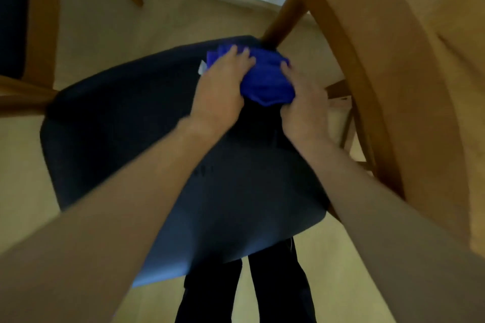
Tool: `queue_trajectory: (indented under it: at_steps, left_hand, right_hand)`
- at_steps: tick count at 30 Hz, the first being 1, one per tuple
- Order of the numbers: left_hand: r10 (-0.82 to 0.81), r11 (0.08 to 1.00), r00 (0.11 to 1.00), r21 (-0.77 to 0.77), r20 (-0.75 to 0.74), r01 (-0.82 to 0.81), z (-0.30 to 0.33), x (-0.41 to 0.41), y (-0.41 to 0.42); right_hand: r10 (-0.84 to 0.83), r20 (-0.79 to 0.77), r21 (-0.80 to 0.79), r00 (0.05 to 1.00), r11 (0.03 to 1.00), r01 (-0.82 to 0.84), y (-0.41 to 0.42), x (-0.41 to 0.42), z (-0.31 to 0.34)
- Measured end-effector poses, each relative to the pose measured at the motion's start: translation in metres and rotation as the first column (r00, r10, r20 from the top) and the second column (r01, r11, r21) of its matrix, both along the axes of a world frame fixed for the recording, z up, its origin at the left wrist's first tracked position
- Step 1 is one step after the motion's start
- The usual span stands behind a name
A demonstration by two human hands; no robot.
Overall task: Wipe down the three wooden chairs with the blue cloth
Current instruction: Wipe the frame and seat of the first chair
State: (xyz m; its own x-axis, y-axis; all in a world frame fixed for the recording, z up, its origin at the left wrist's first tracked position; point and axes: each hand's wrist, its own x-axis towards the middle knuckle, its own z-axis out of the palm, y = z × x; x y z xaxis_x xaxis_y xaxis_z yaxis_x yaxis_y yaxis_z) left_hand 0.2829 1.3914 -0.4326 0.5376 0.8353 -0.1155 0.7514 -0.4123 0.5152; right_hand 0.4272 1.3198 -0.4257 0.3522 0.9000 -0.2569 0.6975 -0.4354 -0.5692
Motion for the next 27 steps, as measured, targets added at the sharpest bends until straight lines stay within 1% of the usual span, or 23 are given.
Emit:
queue_trajectory:
  at_steps: [1,2,4,6,8,10,11,12,14,16,18,19,21,24,26,27]
  left_hand:
    - [0.005,1.000,1.000,-0.006,0.026,-0.005,0.001,-0.010,-0.023]
    - [-0.001,1.000,1.000,-0.025,0.030,0.002,0.005,-0.020,-0.046]
    - [-0.044,0.997,0.999,-0.070,-0.006,0.043,0.014,-0.038,-0.089]
    - [-0.134,0.980,0.988,-0.159,-0.077,0.120,0.027,-0.055,-0.124]
    - [-0.238,0.948,0.965,-0.244,-0.108,0.206,0.036,-0.065,-0.138]
    - [-0.287,0.931,0.948,-0.273,-0.135,0.243,0.041,-0.066,-0.122]
    - [-0.269,0.941,0.951,-0.252,-0.154,0.226,0.044,-0.063,-0.108]
    - [-0.221,0.959,0.962,-0.214,-0.164,0.184,0.046,-0.059,-0.090]
    - [-0.071,0.994,0.987,-0.096,-0.146,0.057,0.048,-0.050,-0.053]
    - [0.037,0.999,0.987,-0.005,-0.157,-0.038,0.045,-0.044,-0.018]
    - [0.069,0.997,0.983,0.044,-0.168,-0.062,0.034,-0.043,0.001]
    - [0.071,0.997,0.982,0.035,-0.177,-0.066,0.026,-0.046,0.001]
    - [0.059,0.998,0.984,0.003,-0.168,-0.060,0.013,-0.057,-0.019]
    - [0.048,0.999,0.993,-0.021,-0.105,-0.050,0.016,-0.077,-0.084]
    - [-0.017,0.997,0.994,-0.071,-0.112,0.009,0.026,-0.091,-0.130]
    - [-0.074,0.991,0.989,-0.117,-0.127,0.059,0.032,-0.098,-0.150]
  right_hand:
    - [0.012,0.032,-0.002,0.999,1.000,-0.012,-0.021,-0.006,0.002]
    - [0.050,0.055,-0.045,0.997,0.998,-0.048,-0.042,-0.012,0.005]
    - [0.168,0.068,-0.191,0.984,0.970,-0.152,-0.084,-0.023,0.017]
    - [0.297,0.008,-0.363,0.955,0.891,-0.274,-0.114,-0.030,0.029]
    - [0.354,-0.050,-0.458,0.934,0.823,-0.336,-0.126,-0.030,0.040]
    - [0.361,-0.073,-0.450,0.930,0.820,-0.353,-0.115,-0.025,0.050]
    - [0.345,-0.064,-0.407,0.936,0.848,-0.340,-0.103,-0.023,0.054]
    - [0.328,-0.029,-0.343,0.944,0.884,-0.317,-0.088,-0.021,0.057]
    - [0.291,0.052,-0.221,0.955,0.936,-0.273,-0.052,-0.021,0.057]
    - [0.321,0.120,-0.173,0.939,0.939,-0.298,-0.010,-0.024,0.047]
    - [0.386,0.136,-0.175,0.912,0.916,-0.361,0.025,-0.029,0.032]
    - [0.408,0.121,-0.171,0.905,0.907,-0.386,0.032,-0.033,0.025]
    - [0.448,0.112,-0.144,0.887,0.891,-0.432,0.021,-0.038,0.015]
    - [0.507,0.085,-0.142,0.858,0.858,-0.494,-0.043,-0.046,0.016]
    - [0.569,-0.009,-0.254,0.822,0.794,-0.553,-0.087,-0.052,0.028]
    - [0.615,-0.074,-0.324,0.785,0.730,-0.602,-0.104,-0.054,0.035]
